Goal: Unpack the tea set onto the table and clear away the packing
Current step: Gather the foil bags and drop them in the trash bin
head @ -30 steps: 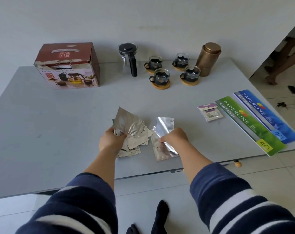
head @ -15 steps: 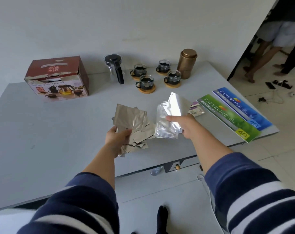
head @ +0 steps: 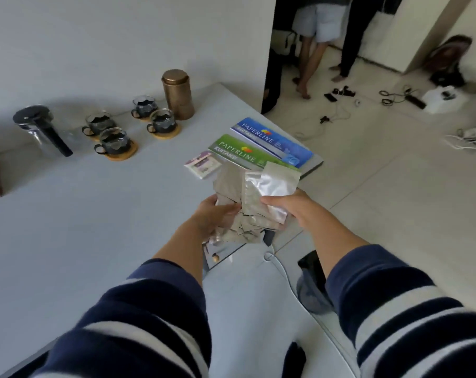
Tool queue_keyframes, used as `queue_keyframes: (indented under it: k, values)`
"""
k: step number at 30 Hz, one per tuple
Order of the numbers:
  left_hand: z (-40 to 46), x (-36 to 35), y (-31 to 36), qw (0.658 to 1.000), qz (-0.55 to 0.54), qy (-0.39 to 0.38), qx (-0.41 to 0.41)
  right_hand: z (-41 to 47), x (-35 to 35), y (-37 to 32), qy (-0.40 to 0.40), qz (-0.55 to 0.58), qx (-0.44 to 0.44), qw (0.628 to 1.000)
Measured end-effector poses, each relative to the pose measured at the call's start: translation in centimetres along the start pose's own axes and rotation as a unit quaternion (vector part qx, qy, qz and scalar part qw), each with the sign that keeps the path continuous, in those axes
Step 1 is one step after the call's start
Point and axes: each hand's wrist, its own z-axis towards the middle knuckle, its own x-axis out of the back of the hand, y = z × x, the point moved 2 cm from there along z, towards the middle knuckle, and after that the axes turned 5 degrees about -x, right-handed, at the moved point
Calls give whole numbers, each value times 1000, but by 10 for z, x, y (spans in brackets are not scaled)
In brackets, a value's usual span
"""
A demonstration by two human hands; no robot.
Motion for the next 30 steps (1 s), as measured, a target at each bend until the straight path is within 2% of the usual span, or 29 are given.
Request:
queue_keyframes:
  k: [5, 10, 14, 19, 21, 23, 25, 30]
  values:
    - [32, -128, -16, 994, 46, -90, 44, 13, 118, 59, 27, 92, -60, 994]
    - [60, -246, -52, 986, 64, -137, 66, 37, 217, 124, 73, 155, -110, 979]
    - [85, -312, -90, 982, 71, -143, 100, 66, 267, 173, 98, 187, -133, 968]
    - [135, -359, -148, 977, 112, -151, 100, 121, 291, 240, 100, 177, -166, 965]
    - [158, -366, -181, 961, 201, -167, 96, 145, 291, 271, 86, 130, -200, 967]
    - [175, -369, -216, 924, 322, -191, 74, 169, 288, 313, 65, 51, -229, 970]
    - [183, -372, -243, 887, 404, -219, 50, 180, 282, 340, 59, 17, -260, 964]
    - [186, -382, -255, 826, 485, -288, 12, 187, 267, 339, 57, -31, -270, 961]
